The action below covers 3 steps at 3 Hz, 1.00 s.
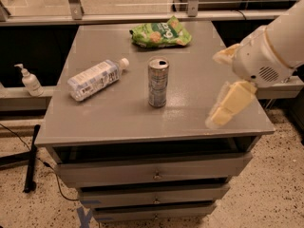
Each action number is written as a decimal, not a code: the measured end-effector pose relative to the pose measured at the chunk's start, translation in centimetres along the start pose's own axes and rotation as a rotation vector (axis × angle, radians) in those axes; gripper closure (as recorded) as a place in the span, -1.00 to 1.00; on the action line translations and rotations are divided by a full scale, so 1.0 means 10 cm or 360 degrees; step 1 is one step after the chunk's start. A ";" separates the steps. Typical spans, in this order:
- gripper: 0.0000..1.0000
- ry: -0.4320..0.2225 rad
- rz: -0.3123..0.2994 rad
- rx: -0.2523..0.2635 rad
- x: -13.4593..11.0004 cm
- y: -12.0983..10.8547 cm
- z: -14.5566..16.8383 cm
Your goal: Knock redbull can over
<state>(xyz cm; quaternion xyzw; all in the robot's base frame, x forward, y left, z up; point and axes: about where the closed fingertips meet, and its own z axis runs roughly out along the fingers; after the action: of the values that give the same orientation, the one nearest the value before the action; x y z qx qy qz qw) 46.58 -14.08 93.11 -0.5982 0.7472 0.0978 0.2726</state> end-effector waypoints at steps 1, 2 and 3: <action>-1.00 -0.0354 -0.0007 -0.0084 -0.43 0.10 0.50; -1.00 -0.0652 0.0010 -0.0100 -0.82 0.10 0.81; -1.00 -0.0859 0.0019 -0.0050 -1.10 -0.03 1.00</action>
Offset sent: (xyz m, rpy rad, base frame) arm 0.0477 0.1600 -0.0293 0.6329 -0.1124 0.1188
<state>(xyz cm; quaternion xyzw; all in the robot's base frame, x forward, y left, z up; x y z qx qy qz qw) 51.29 -0.17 90.59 -0.5502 0.6494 0.2671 0.4520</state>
